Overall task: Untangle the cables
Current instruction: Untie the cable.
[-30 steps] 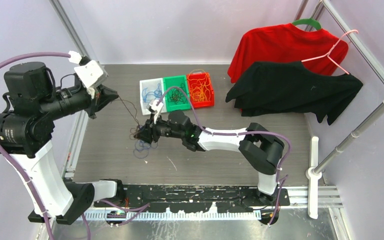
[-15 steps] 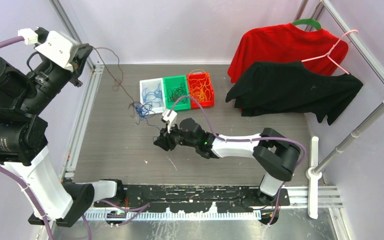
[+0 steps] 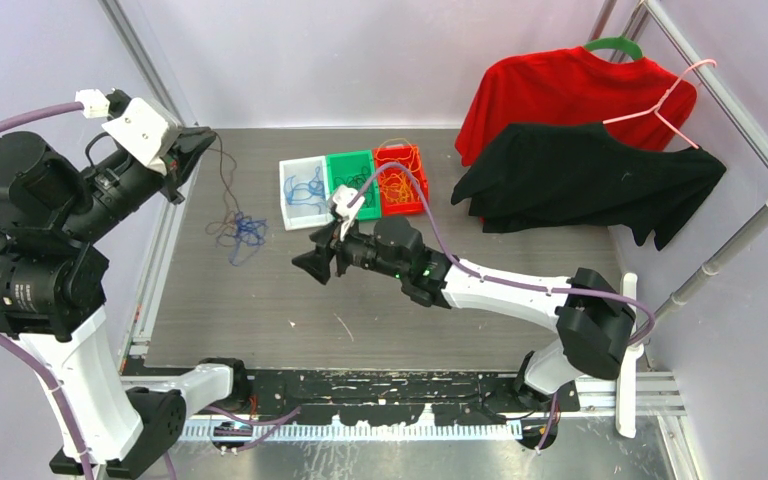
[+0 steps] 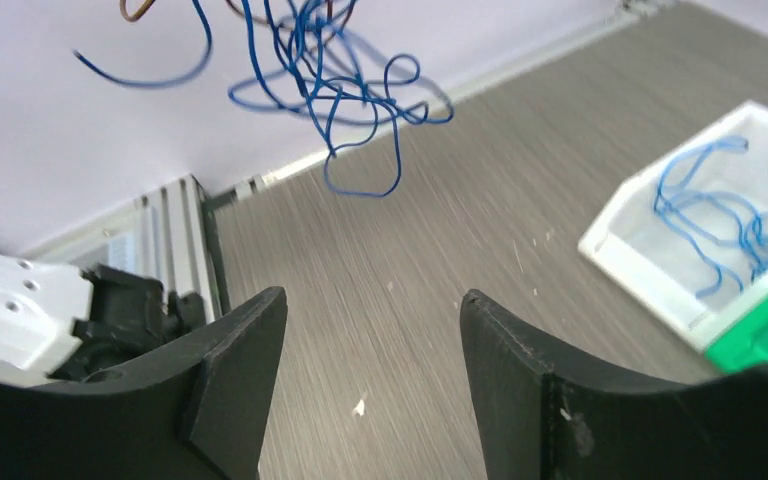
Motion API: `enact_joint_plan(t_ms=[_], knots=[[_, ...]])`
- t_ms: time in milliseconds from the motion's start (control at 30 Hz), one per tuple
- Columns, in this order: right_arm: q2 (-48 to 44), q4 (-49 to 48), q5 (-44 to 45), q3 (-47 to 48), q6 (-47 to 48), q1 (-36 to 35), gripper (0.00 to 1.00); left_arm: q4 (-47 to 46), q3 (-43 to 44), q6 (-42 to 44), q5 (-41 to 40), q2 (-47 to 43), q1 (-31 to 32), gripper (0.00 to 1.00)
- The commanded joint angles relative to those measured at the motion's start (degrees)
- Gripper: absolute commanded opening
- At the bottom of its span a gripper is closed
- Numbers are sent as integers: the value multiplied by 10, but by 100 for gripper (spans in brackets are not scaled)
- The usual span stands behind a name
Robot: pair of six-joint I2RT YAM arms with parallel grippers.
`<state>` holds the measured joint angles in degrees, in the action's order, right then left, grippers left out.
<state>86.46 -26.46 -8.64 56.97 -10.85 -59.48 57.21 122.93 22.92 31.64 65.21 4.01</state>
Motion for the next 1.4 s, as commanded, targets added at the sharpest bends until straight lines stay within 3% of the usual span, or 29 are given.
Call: enact_joint_plan(t_ms=[0, 200, 400, 500, 633, 700, 900, 1067, 1367], knots=[[-8, -26, -33, 54, 4, 1, 67, -10, -2, -15, 43, -9, 1, 0], [12, -63, -100, 79, -43, 1, 67, -4, -8, -10, 46, -13, 1, 0], [15, -51, -110, 94, -36, -2, 64, -3, -14, -12, 49, -17, 1, 0], [21, -23, -91, 103, -16, -1, 48, -4, -10, -17, 50, -15, 1, 0], [5, -5, -62, 89, 0, 0, 9, -3, -6, -15, 49, -15, 1, 0], [-7, 4, -49, 80, 8, -1, 1, -2, -6, -15, 49, -15, 1, 0], [-41, 28, -8, 48, 23, 1, 1, -2, -6, -6, 38, -15, 1, 0], [-97, 12, 7, -16, -21, 20, 1, -1, -23, 33, -37, -17, 2, 0], [-222, -57, -78, -120, -152, 121, 1, -38, -237, 132, -167, -89, 1, 0]])
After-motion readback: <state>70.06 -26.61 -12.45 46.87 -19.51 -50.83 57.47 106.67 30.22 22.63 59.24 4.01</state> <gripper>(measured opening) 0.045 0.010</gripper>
